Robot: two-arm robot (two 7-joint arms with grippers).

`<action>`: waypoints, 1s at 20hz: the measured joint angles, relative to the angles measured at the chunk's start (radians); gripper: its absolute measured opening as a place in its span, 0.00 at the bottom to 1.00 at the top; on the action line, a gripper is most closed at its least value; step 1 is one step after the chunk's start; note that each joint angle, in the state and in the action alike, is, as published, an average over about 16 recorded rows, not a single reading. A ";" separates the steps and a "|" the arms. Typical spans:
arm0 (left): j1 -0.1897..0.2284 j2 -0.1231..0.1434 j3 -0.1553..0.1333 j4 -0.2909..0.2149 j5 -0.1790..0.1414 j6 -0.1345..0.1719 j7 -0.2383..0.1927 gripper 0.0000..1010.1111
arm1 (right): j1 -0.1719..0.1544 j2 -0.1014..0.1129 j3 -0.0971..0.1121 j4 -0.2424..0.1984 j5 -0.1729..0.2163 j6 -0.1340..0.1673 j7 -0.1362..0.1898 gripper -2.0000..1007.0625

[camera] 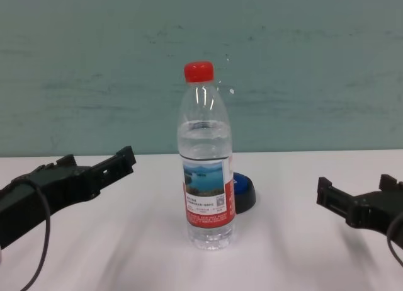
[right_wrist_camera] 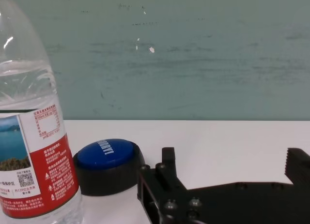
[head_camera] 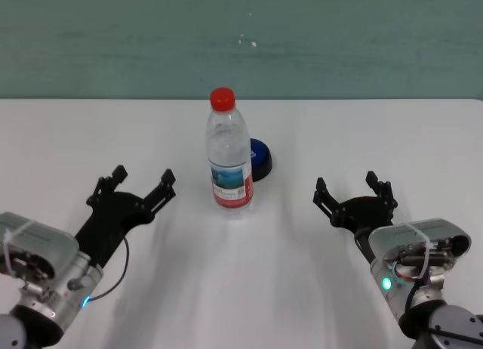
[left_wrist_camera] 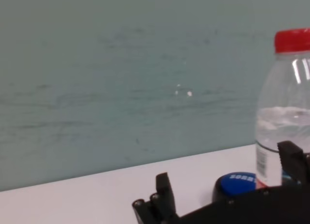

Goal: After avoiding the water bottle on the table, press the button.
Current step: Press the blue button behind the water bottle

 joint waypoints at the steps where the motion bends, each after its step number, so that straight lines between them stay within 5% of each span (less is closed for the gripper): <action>1: 0.004 0.004 0.001 -0.008 -0.004 0.003 -0.005 1.00 | 0.000 0.000 0.000 0.000 0.000 0.000 0.000 1.00; 20: 0.031 0.072 0.050 -0.087 -0.056 0.020 -0.059 1.00 | 0.000 0.000 0.000 0.000 0.000 0.000 0.000 1.00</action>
